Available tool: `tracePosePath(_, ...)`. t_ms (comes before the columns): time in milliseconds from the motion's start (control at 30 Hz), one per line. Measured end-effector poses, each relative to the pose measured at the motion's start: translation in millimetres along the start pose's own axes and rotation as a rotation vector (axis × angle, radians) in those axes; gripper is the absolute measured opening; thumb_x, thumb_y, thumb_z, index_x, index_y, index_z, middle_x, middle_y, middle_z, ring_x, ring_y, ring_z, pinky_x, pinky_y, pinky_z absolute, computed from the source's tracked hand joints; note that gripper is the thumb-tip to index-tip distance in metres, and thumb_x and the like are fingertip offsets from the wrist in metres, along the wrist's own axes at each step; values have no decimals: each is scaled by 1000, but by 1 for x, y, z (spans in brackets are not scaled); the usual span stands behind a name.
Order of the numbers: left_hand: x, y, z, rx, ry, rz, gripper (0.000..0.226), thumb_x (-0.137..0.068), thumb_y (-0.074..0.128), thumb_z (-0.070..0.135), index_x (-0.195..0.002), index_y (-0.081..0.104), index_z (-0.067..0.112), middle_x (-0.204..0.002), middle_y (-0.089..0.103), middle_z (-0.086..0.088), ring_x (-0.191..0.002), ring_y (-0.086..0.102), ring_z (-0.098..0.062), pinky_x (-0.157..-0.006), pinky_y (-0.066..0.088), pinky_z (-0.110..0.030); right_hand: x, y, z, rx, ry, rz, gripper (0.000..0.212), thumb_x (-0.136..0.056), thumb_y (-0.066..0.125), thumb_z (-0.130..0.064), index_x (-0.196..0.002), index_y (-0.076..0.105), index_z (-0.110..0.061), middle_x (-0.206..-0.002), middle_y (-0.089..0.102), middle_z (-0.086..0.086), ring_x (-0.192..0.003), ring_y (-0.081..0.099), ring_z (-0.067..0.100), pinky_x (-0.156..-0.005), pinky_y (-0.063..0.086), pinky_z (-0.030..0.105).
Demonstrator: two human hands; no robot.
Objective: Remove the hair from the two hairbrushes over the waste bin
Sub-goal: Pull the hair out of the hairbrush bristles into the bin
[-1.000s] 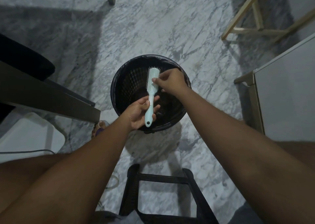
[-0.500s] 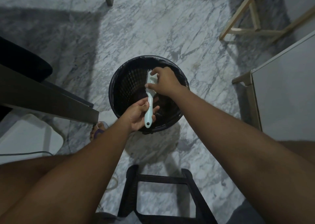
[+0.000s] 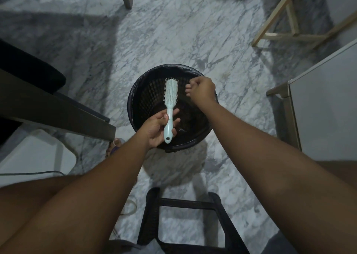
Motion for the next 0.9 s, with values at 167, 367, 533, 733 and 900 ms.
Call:
tracePosePath(167,0,1,-1,-46,-28,-17,36,-104,42,8,-138,52,11,-137,61,-2,-97,68,-20,-60,52,-31,9,-1,11,133,1,-280,37,-87,73,-29,-112,68,-2,-102,74,16,-88,73,22,-77,62,41)
tracePosePath(367,4,2,-4,-94,-47,-28,36,-104,41,9,-139,51,12,-137,61,-1,-98,68,-21,-63,53,-33,7,-1,0,386,-114,-218,29,-74,85,-32,-87,78,-7,-81,75,4,-71,72,15,-74,59,28)
tracePosePath(533,6,-4,-3,-99,-40,4,36,-105,40,10,-139,50,12,-135,62,2,-100,67,-20,-63,54,-33,7,-3,-11,395,-110,-193,24,-95,56,-8,-76,68,-2,-67,65,7,-52,58,13,-55,50,24)
tracePosePath(733,7,-6,-6,-95,-44,11,36,-105,39,10,-138,51,12,-133,63,3,-100,66,-20,-63,55,-32,7,-6,-16,481,-307,5,43,-99,50,-35,-72,60,-5,-70,62,11,-72,59,28,-66,41,31)
tracePosePath(900,8,-3,-6,-121,-41,-6,35,-104,42,8,-136,54,17,-134,63,2,-104,65,-22,-65,54,-35,7,8,-8,502,-325,-193,61,-67,84,-49,-117,68,-18,-111,67,3,-97,62,12,-79,43,20)
Point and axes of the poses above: each hand's wrist, its own x-axis away from the middle knuckle, its own y-axis out of the palm, z = x × y, the point moved 1 cm from there along -x, towards the middle knuckle
